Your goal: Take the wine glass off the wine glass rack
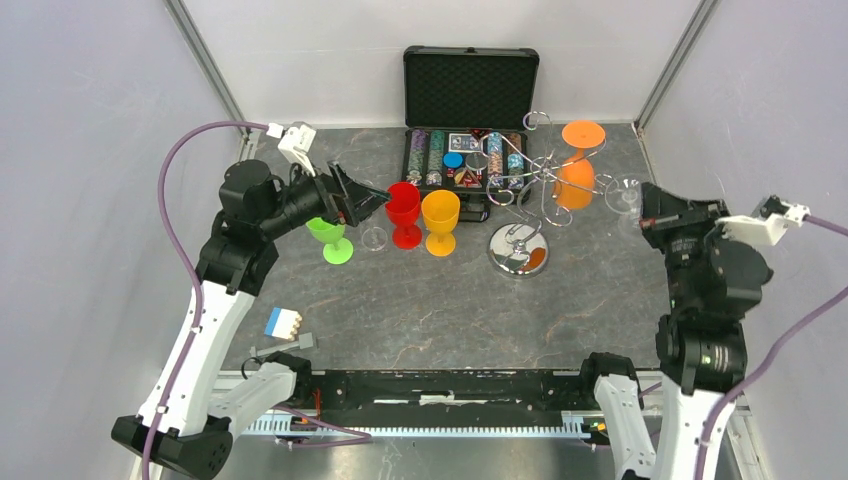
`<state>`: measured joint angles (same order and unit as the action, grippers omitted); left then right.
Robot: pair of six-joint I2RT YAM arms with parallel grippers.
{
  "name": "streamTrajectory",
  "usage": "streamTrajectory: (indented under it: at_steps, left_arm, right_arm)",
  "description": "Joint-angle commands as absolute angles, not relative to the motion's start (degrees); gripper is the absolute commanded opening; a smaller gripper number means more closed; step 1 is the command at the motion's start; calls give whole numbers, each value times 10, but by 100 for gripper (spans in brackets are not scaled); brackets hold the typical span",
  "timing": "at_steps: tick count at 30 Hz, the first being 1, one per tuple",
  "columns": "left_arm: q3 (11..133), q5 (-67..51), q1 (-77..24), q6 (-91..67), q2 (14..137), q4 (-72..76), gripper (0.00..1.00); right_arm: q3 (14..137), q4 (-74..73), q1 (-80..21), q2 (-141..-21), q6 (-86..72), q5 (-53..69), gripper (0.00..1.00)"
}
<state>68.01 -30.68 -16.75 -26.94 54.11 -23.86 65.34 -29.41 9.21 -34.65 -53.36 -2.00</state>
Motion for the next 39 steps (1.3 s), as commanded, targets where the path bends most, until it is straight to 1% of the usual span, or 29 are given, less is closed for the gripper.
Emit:
streamTrajectory:
  at_steps: [1, 5, 6, 7, 11, 14, 18, 22, 24, 27, 30, 35, 39]
  left_arm:
    - [676, -337, -171, -317, 538, -194, 100]
    - [678, -344, -185, -324, 538, -187, 100]
    - [677, -343, -195, -326, 538, -181, 100]
    - [674, -341, -206, -328, 537, -171, 100]
    - [652, -309, -288, -325, 534, -114, 100]
    - [630, -265, -370, -290, 540, -68, 99]
    - [586, -260, -449, -238, 554, 35, 96]
    - [542, -286, -506, -174, 573, 136, 94]
    - [514, -313, -537, -118, 583, 200, 93]
    - [480, -323, -570, -47, 601, 262, 93]
    - [474, -321, -596, -13, 631, 300, 92]
    - [479, -291, -633, -1, 697, 376, 90]
    - [512, -283, -653, -1, 756, 401, 88]
  right_arm:
    - [673, -311, 91, -296, -568, 68, 0]
    - [650, -320, 91, -257, -603, 144, 0]
    - [642, -326, 91, -249, -572, 164, 0]
    - [641, -343, 90, -245, -608, 179, 0]
    - [615, -371, 80, -208, -630, 218, 0]
    - [589, -374, 77, -186, -655, 256, 0]
    - [553, -372, 77, -161, -692, 312, 0]
    - [522, -351, 72, -140, -739, 354, 0]
    - [506, -334, 69, -132, -760, 371, 0]
    - [480, -301, 68, -125, -790, 404, 0]
    - [457, -276, 65, -115, -813, 416, 0]
    - [441, -241, 60, -111, -836, 433, 0]
    - [433, -229, 58, -110, -839, 434, 0]
